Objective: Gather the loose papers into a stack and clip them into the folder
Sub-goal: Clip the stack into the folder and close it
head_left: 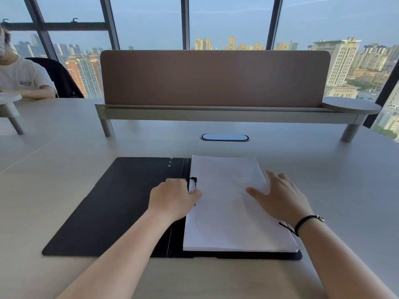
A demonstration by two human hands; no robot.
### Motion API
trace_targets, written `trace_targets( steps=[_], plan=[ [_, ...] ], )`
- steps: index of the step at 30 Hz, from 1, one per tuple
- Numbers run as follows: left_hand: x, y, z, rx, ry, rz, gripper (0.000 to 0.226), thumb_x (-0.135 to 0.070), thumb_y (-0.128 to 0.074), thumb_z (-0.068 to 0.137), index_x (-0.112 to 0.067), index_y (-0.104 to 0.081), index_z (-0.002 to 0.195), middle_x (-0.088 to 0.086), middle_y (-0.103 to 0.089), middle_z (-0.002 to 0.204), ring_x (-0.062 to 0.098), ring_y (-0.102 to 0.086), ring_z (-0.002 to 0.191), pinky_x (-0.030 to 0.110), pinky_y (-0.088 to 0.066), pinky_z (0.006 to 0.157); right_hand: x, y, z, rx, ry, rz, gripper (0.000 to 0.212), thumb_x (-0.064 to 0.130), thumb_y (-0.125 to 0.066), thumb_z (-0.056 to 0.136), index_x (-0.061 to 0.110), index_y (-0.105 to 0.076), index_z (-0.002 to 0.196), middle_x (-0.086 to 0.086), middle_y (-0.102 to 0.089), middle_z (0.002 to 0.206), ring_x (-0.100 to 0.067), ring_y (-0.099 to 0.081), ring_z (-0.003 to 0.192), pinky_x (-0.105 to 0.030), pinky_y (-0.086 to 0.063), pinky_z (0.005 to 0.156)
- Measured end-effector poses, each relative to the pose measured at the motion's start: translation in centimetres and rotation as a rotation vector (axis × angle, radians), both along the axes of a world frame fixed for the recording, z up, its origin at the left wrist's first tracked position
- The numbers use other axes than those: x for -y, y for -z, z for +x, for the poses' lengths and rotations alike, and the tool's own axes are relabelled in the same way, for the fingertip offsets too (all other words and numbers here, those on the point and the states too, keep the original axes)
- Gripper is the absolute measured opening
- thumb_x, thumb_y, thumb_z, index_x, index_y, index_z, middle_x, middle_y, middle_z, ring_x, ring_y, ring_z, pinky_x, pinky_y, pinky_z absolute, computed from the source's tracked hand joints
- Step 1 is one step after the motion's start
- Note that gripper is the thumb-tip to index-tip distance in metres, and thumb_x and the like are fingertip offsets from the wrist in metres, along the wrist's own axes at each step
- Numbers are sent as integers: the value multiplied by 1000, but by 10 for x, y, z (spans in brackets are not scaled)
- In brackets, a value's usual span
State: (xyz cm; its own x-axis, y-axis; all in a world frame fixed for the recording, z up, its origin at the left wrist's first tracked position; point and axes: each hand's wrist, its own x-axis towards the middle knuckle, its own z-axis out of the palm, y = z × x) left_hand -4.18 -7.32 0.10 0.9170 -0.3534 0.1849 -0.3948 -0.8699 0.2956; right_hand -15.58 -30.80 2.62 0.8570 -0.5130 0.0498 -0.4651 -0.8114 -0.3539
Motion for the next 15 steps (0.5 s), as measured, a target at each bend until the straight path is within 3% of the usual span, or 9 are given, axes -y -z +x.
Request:
trace_targets(
  steps=[4,8,12,15],
  plan=[
    [2,5,0,61,-67,-15,43,-55,-39,87,-19,-43,62,0,-63,85,23,-58,66,29,-35,55,-14,8,-3,-175,-112,-98,84,78,-35,86,31,-22,154,-7,-33,158,-29,-29,146,-42,-24,115],
    [1,2,-4,88,-108,-4,47,-56,-37,95,-21,-31,63,2,-60,88,29,-57,72,32,-35,58,-23,23,4,-189,-125,-90,86,80,-18,87,32,-12,158,-13,-12,167,-27,-3,155,-48,-6,123],
    [-8,2,-7,50,-87,-63,45,-61,-39,96,-21,-46,76,-4,-63,88,23,-61,76,33,-44,62,-23,26,3,-156,-104,-98,89,81,-14,85,31,-15,158,-10,-13,168,-24,-3,155,-50,-7,122],
    [-24,-2,-15,-95,-17,-389,29,-52,-53,95,-23,-61,91,-13,-65,88,11,-62,86,28,-48,71,-29,21,-4,-103,-79,-92,87,79,-18,87,28,-20,157,-9,-12,169,-22,-4,156,-52,-5,123]
  ],
)
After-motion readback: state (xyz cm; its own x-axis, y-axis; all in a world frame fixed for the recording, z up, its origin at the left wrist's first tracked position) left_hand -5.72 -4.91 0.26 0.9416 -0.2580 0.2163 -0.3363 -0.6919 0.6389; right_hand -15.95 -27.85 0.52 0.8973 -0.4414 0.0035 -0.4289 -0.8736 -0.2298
